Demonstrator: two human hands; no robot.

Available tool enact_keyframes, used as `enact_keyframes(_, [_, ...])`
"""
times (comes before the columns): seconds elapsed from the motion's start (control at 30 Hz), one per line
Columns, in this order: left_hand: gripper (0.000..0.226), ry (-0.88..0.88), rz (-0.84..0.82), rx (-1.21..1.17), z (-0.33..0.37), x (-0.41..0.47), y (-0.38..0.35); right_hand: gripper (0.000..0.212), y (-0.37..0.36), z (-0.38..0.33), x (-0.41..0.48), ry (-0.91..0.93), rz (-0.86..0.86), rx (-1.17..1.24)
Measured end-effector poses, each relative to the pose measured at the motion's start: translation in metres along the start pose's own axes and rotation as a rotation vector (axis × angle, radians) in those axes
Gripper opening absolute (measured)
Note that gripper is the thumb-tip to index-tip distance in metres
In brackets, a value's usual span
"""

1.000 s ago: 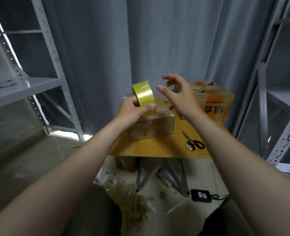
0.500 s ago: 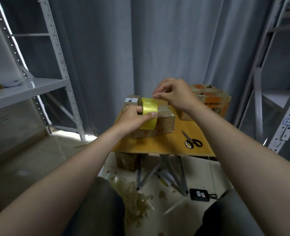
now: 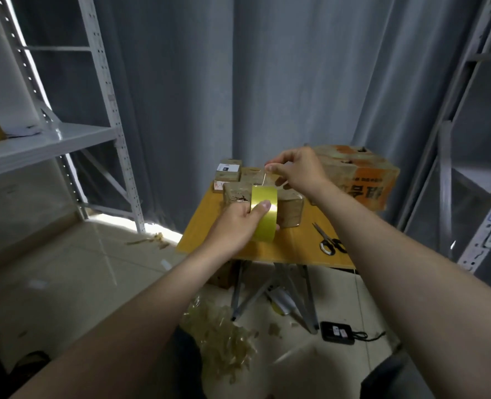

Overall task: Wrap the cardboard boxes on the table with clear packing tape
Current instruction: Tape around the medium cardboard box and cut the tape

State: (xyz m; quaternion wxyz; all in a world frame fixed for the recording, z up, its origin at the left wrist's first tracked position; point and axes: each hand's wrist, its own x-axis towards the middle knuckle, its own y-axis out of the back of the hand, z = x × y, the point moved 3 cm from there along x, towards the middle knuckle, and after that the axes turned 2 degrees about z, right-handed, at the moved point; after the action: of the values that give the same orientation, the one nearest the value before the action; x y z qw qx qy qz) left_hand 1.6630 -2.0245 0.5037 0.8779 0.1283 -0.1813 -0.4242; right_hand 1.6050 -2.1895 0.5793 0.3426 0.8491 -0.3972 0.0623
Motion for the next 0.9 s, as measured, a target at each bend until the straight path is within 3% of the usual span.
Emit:
enact_keyframes(0.17, [0.063,0.154,0.067,0.23,-0.013,0.017,0.001,0.008,-0.028,0.018,0.018,-0.113,-0.123,0.032])
enact_keyframes(0.27, [0.079,0.224,0.032,0.179,-0.028,0.025,0.001,0.009,-0.04,0.026,0.028,-0.148,-0.159,0.054])
enact_keyframes(0.33, [0.077,0.276,0.023,0.157,-0.04,0.026,0.0,0.008,-0.044,0.03,0.035,-0.17,-0.152,0.115])
enact_keyframes(0.43, [0.087,0.461,-0.008,0.026,-0.061,0.024,-0.002,0.008,-0.047,0.033,0.054,-0.163,-0.111,0.187])
enact_keyframes(0.5, [0.074,0.466,0.014,0.01,-0.063,0.023,-0.004,0.013,-0.053,0.038,0.066,-0.151,-0.11,0.158])
enact_keyframes(0.63, [0.099,0.405,-0.01,0.022,-0.061,0.027,-0.008,0.014,-0.064,0.046,0.088,-0.186,-0.08,0.196])
enact_keyframes(0.77, [0.067,0.558,-0.041,0.064,-0.072,0.03,-0.005,0.017,-0.073,0.044,0.107,-0.144,-0.093,0.128])
enact_keyframes(0.9, [0.055,0.651,-0.032,0.02,-0.07,0.034,0.002,0.012,-0.09,0.055,0.122,-0.136,-0.125,0.086])
